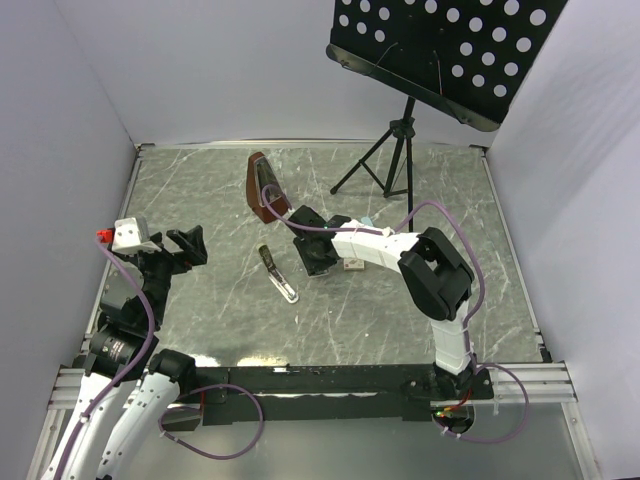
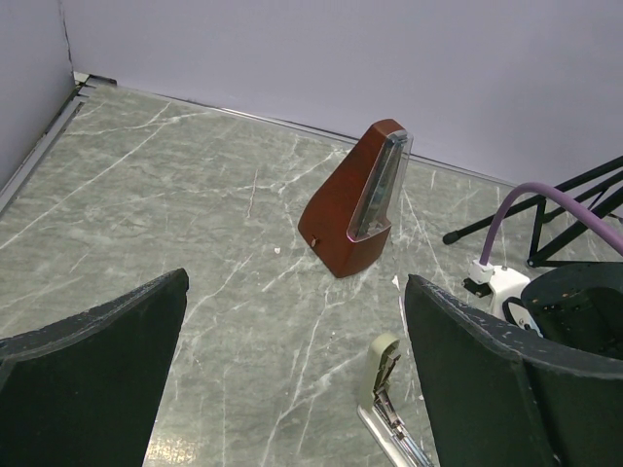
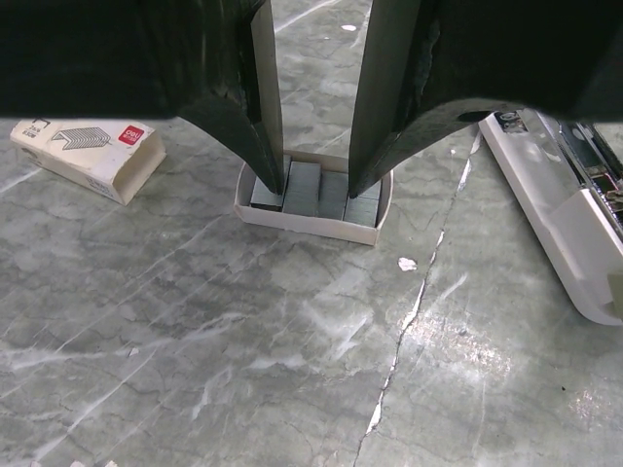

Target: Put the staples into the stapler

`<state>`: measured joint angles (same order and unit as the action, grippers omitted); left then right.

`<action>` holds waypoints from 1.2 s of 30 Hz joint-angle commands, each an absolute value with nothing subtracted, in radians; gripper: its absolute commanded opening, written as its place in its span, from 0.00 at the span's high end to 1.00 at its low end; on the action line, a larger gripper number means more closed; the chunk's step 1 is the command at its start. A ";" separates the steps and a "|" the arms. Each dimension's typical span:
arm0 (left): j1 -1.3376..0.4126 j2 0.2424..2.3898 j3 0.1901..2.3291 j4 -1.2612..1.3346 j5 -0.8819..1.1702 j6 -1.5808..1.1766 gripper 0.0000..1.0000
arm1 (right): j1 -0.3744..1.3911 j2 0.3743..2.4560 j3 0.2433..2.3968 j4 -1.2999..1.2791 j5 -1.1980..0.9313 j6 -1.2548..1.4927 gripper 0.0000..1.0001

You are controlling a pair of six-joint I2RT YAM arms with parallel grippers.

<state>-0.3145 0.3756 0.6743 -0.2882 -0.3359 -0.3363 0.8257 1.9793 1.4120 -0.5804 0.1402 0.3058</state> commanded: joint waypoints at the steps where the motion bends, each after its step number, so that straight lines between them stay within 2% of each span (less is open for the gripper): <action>1: -0.311 0.374 0.672 -0.241 -0.318 -0.336 0.03 | 0.824 1.985 1.440 -0.591 0.156 0.304 0.60; 21: -0.311 0.374 0.673 -0.241 -0.316 -0.336 0.03 | 0.827 1.936 1.413 -0.542 0.118 0.279 0.68; 36: -0.310 0.374 0.672 -0.239 -0.311 -0.336 0.03 | 0.828 1.979 1.439 -0.583 0.156 0.307 0.67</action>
<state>-0.3145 0.3756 0.6739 -0.2882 -0.3279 -0.3359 0.8261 1.9789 1.4117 -0.5629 0.1314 0.2951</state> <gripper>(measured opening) 0.969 0.329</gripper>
